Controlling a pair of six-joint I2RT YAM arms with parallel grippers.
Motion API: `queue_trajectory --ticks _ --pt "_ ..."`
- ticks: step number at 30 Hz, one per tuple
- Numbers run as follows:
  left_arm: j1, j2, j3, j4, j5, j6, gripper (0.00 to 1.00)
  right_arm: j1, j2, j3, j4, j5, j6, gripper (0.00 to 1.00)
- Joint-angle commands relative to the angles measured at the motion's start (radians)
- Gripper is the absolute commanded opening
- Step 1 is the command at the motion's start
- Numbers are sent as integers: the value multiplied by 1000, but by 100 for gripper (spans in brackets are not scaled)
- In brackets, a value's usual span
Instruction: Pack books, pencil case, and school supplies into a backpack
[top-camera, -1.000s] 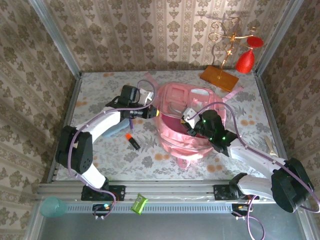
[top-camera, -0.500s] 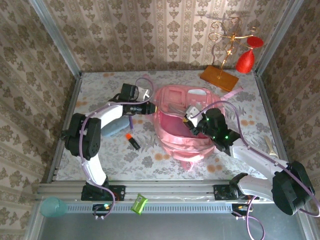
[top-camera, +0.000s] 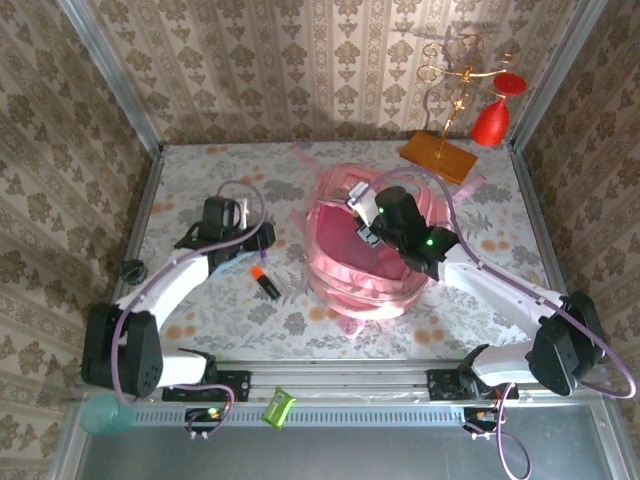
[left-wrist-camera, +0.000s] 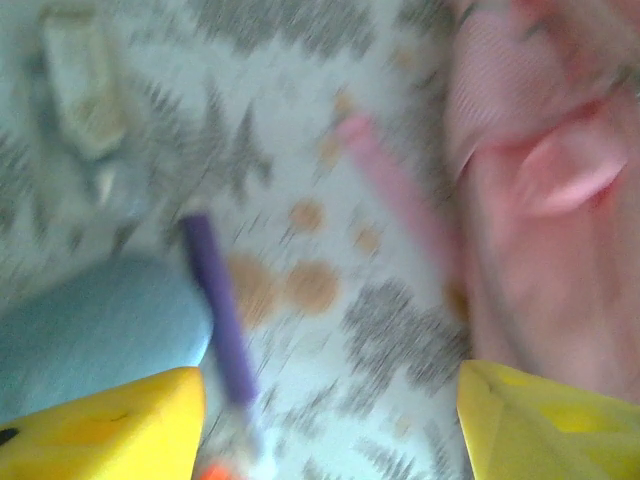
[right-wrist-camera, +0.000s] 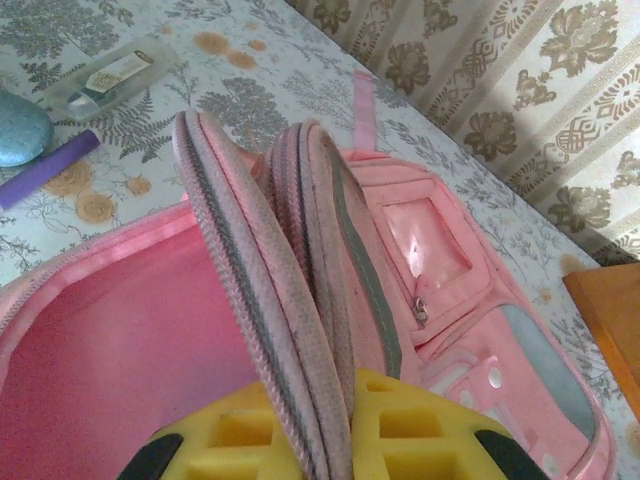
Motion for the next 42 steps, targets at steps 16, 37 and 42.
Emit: queue_trajectory --ticks 16,37,42 --pt "-106 15 -8 -205 -312 -97 83 7 106 49 88 -37 19 0" --pt "151 243 266 -382 -149 965 97 -120 110 -62 278 -255 112 0" --pt "184 345 318 -391 -92 1093 97 -123 97 -60 265 -246 101 0"
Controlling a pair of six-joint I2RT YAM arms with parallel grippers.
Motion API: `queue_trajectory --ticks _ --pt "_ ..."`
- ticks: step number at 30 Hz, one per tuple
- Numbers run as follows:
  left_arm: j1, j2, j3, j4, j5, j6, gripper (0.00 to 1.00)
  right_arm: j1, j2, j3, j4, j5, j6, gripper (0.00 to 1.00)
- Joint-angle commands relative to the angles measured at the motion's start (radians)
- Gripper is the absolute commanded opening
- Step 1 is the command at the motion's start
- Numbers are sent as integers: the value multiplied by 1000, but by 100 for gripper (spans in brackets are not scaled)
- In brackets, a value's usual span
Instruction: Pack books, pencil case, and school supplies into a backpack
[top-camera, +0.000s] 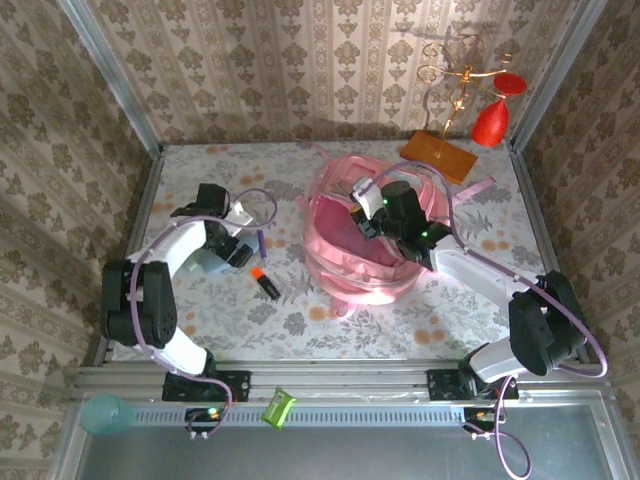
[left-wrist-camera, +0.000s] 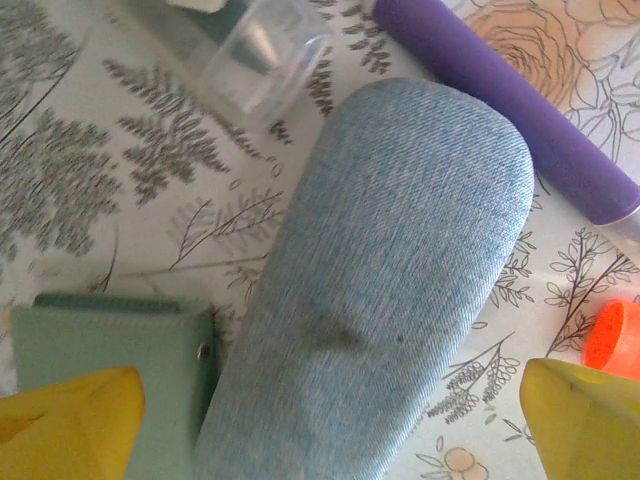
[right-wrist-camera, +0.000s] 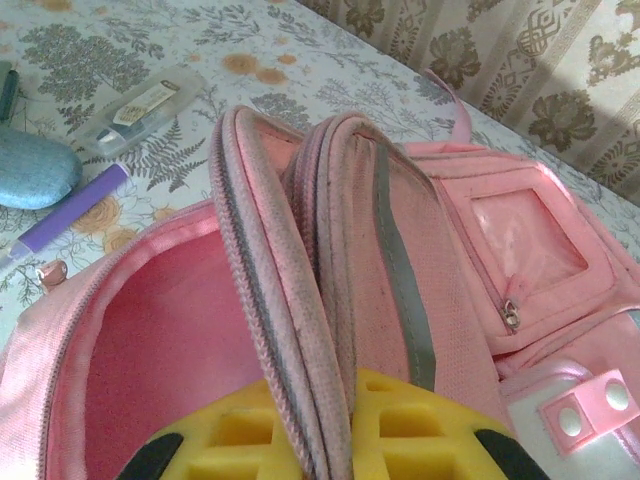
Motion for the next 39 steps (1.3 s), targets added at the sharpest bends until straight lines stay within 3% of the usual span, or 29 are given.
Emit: queue_trajectory --ticks 1,8,17,22,27,31,35,37,39 --pt "21 52 58 -39 84 168 97 -9 -18 1 56 -14 20 0" --pt "28 227 183 -114 124 200 86 -8 -19 22 37 -41 46 0" --pt "21 283 198 -134 145 190 75 -6 -28 25 31 -46 56 0" --pt "10 251 237 -166 143 145 45 -3 -19 30 28 -47 73 0" --pt "-11 80 263 -185 154 15 30 -2 -24 55 10 -68 116 0" --pt "-64 -198 193 -75 213 -197 31 1 -26 96 -53 -86 157 0" --pt "-145 -407 44 302 292 -649 29 1 -18 150 -114 -115 204 0" --pt "-240 -427 -13 481 221 -883 29 1 -13 185 -140 -113 233 0" --pt "-327 -399 -13 547 143 -1047 26 -1 1 232 -169 -110 267 0"
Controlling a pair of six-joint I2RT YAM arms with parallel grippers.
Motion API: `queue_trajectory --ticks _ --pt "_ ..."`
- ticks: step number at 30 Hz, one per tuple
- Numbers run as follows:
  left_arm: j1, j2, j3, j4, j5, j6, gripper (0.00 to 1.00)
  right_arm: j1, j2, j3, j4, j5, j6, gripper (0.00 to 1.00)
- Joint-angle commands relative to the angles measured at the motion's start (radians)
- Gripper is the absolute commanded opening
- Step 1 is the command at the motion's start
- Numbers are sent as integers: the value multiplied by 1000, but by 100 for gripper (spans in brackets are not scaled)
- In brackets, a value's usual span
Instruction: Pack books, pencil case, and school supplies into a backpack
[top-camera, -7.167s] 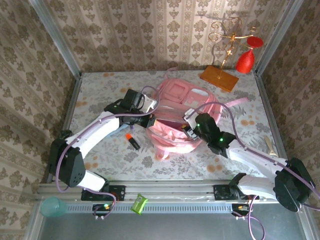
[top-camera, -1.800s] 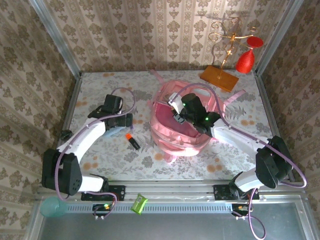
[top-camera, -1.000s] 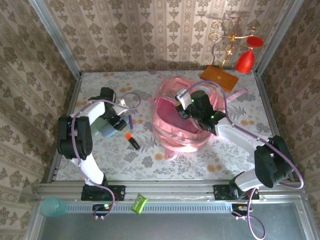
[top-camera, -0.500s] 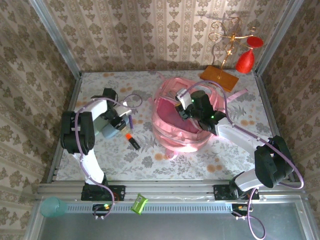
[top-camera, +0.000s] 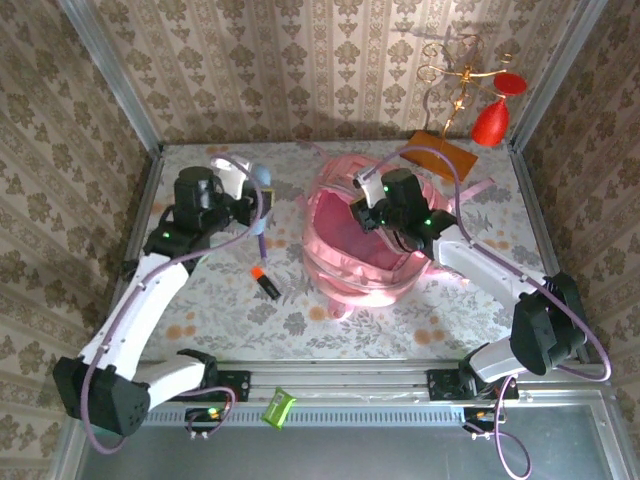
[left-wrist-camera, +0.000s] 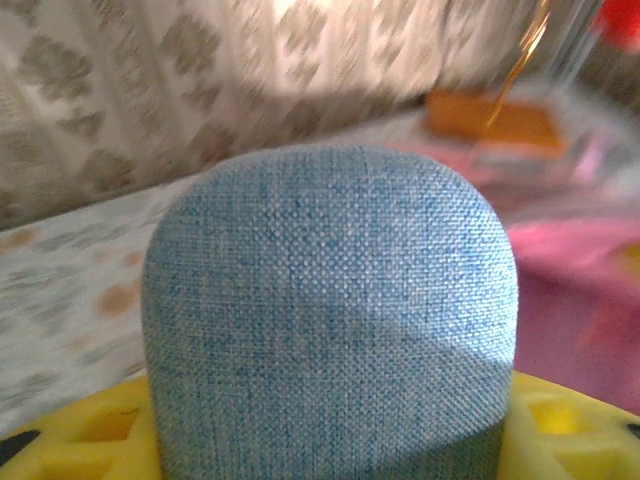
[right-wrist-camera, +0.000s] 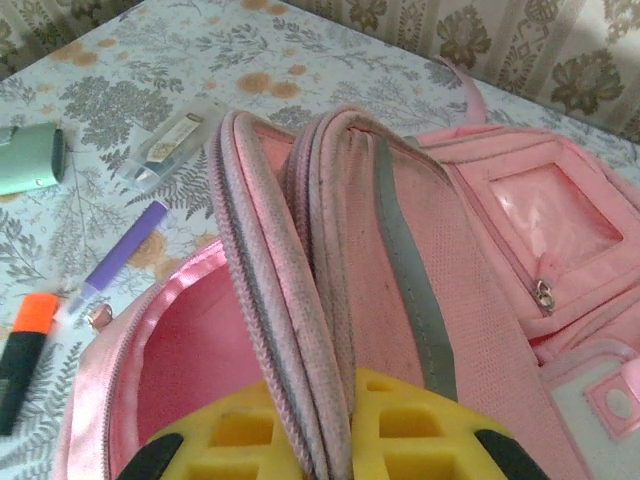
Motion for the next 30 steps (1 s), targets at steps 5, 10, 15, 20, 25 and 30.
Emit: queue_trajectory --ticks 5,10,15,20,25,30 --pt "-192 189 -10 268 -132 -770 25 0 69 266 -137 -40 141 0" --pt "-292 305 -26 385 -261 -985 23 -20 130 396 -240 -23 206 0" --pt "-332 487 23 494 -243 -1141 25 -23 151 425 -234 -62 230 0" --pt "-336 576 62 447 -277 -1121 54 -28 159 446 -248 -46 214 0" --pt "-321 582 104 361 -233 -974 70 -37 162 456 -258 -36 194 0" --pt "-299 550 136 276 -149 -842 90 -44 156 443 -252 -33 182 0"
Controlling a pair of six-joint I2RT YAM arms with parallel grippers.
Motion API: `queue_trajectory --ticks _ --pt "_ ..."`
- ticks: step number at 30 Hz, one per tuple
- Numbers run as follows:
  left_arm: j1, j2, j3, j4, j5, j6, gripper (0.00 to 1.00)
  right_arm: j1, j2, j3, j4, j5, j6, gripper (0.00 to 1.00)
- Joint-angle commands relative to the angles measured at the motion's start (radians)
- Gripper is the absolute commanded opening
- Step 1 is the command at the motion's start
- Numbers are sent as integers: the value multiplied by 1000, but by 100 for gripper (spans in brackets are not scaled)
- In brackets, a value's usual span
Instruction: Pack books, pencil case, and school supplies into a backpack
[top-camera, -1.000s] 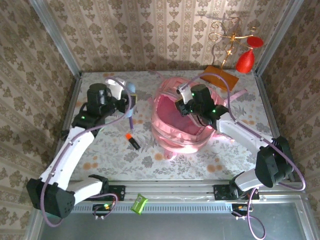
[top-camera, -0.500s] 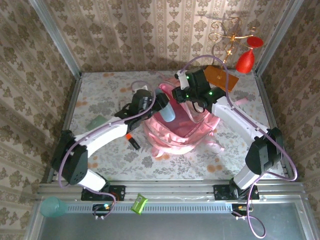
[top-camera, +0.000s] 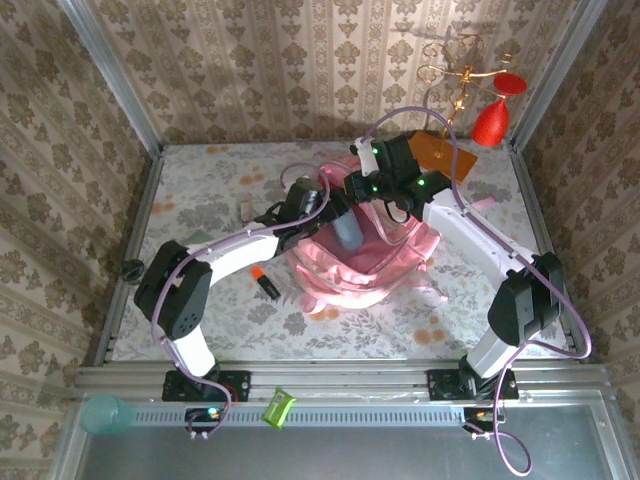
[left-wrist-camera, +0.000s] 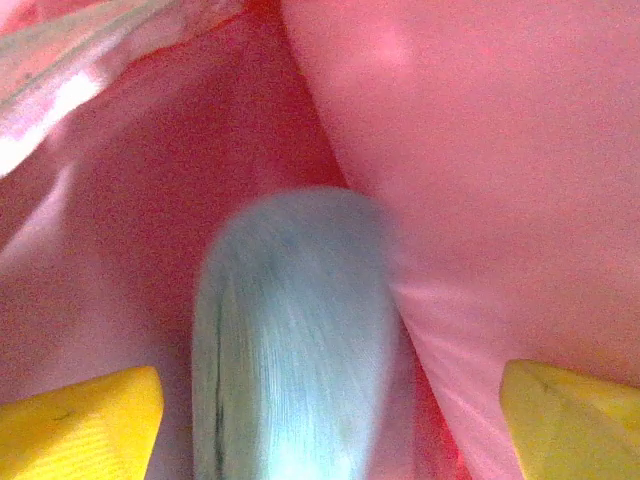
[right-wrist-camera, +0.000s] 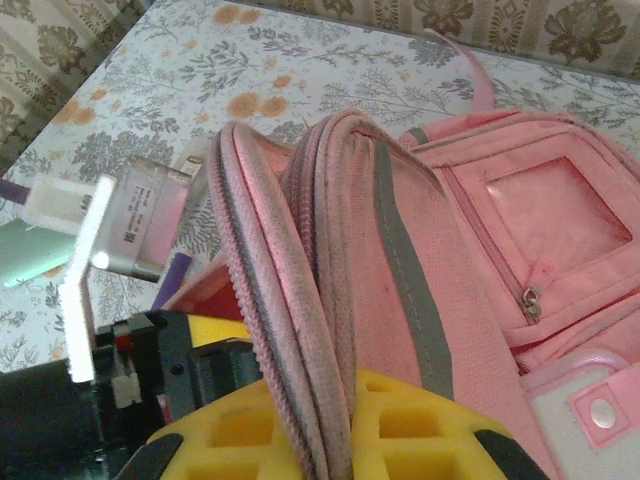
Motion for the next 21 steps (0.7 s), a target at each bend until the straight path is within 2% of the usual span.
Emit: queue_trajectory --ticks 1,5,9,12,16,18,21 --pt "26 -51 43 -53 94 118 91 -9 -26 38 78 -11 -1 0" --pt "60 -131 1 -92 178 168 89 -20 -35 17 84 -2 -1 0" --pt "128 -296 -40 -244 185 343 87 -21 -48 -28 119 -21 -29 0" --pt "231 -368 -25 -486 149 571 87 -15 -85 -111 189 -73 -61 0" --pt "404 -363 3 -730 50 942 88 -6 -132 -229 276 -106 -92 0" --pt "493 -324 23 -783 5 1045 89 -5 -141 -256 297 -109 -95 0" --pt "606 -232 80 -864 -44 1105 93 -6 -148 -273 328 -112 -97 0"
